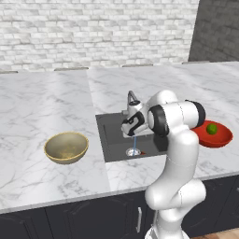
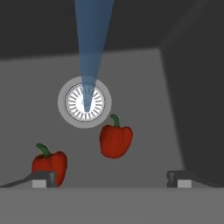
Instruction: Pick the bell peppers from the sink and place them in one bowl. Place the lime in the other bowl. Then turn off the sink faucet.
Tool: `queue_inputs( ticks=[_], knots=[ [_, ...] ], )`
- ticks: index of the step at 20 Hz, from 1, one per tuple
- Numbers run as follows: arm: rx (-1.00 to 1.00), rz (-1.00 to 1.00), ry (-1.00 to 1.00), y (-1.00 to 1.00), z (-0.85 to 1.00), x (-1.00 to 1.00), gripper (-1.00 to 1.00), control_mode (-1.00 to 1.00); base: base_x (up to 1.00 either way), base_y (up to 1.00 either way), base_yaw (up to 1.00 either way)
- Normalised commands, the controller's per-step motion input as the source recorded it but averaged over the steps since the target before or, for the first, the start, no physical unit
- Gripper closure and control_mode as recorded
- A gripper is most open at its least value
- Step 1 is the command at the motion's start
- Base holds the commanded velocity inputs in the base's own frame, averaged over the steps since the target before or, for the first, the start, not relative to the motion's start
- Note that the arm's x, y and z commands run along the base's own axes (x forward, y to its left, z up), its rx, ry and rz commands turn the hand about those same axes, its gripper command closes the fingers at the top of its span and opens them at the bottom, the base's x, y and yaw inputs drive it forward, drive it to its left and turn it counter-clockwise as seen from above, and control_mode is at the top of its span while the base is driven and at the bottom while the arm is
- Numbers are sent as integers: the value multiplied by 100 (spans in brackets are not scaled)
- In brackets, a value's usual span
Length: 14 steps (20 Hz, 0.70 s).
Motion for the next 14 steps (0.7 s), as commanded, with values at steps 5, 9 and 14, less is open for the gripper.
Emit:
queue_inputs(
  ticks=[5,9,14],
  knots=[
    [0,0,0,-18,-8,0,-100,-100,0,0,0],
    [0,0,1,0,-10,0,-100,-100,0,0,0],
    [0,0,1,1,-19,0,-100,-100,0,0,0]
  ],
)
